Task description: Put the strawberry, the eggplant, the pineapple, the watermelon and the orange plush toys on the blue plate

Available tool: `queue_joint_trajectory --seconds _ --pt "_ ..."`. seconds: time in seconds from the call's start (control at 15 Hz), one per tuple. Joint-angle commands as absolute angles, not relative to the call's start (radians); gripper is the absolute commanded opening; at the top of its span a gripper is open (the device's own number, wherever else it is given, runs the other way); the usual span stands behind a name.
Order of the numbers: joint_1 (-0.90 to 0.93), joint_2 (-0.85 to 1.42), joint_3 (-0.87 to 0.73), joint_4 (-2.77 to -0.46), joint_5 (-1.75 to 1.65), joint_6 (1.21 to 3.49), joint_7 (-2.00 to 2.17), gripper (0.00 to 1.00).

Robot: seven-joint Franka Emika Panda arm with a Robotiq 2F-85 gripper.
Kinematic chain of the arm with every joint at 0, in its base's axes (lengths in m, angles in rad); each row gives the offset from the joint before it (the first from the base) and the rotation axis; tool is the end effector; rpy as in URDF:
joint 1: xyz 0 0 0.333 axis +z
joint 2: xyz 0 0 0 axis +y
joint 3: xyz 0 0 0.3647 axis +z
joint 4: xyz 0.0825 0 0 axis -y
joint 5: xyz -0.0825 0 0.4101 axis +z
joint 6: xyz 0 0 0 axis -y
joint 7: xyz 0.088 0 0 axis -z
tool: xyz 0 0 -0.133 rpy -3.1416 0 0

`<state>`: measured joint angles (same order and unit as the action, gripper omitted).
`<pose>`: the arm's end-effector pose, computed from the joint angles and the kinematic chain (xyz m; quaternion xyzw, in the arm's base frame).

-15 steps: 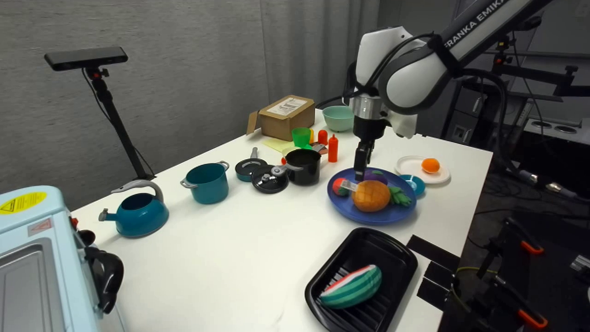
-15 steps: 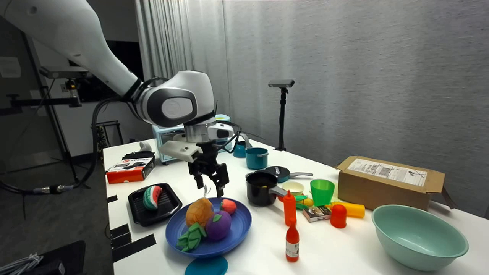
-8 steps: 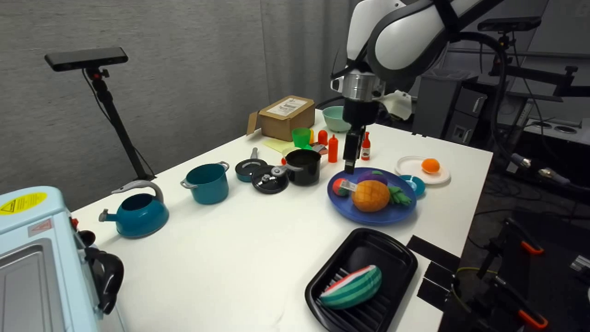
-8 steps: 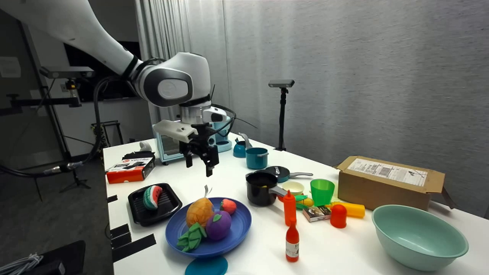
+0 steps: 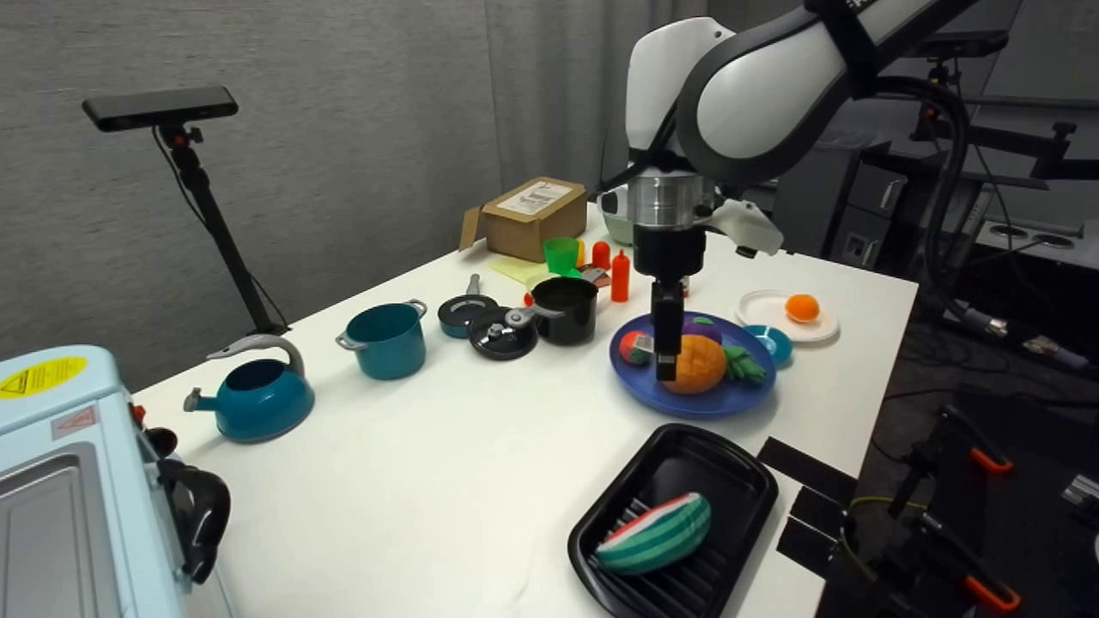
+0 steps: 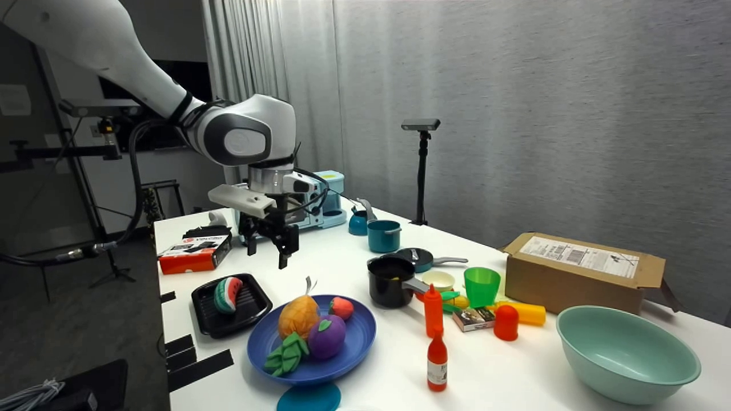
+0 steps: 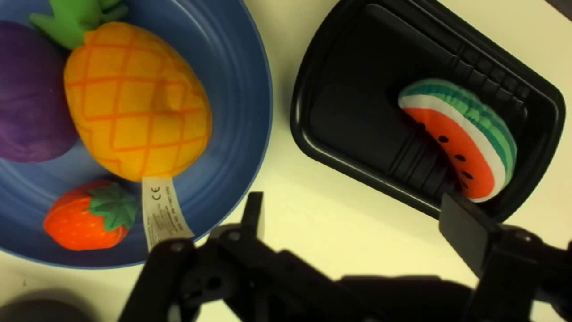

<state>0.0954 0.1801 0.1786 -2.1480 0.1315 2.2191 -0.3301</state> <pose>0.5516 0.1611 0.3156 -0.9632 -0.2551 0.0517 0.0676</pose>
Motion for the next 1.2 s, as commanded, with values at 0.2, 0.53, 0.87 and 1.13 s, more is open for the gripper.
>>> queue_joint_trajectory --seconds 0.2,0.53,0.87,1.13 --pt "0.092 0.176 0.168 -2.145 0.141 2.23 -0.33 1.0" --pt "0.111 0.27 0.201 -2.124 0.2 2.261 -0.365 1.0" --pt "0.166 0.417 0.299 -2.097 0.205 2.302 -0.393 1.0" --pt "0.19 0.482 0.334 -2.073 0.18 2.31 -0.389 1.0"
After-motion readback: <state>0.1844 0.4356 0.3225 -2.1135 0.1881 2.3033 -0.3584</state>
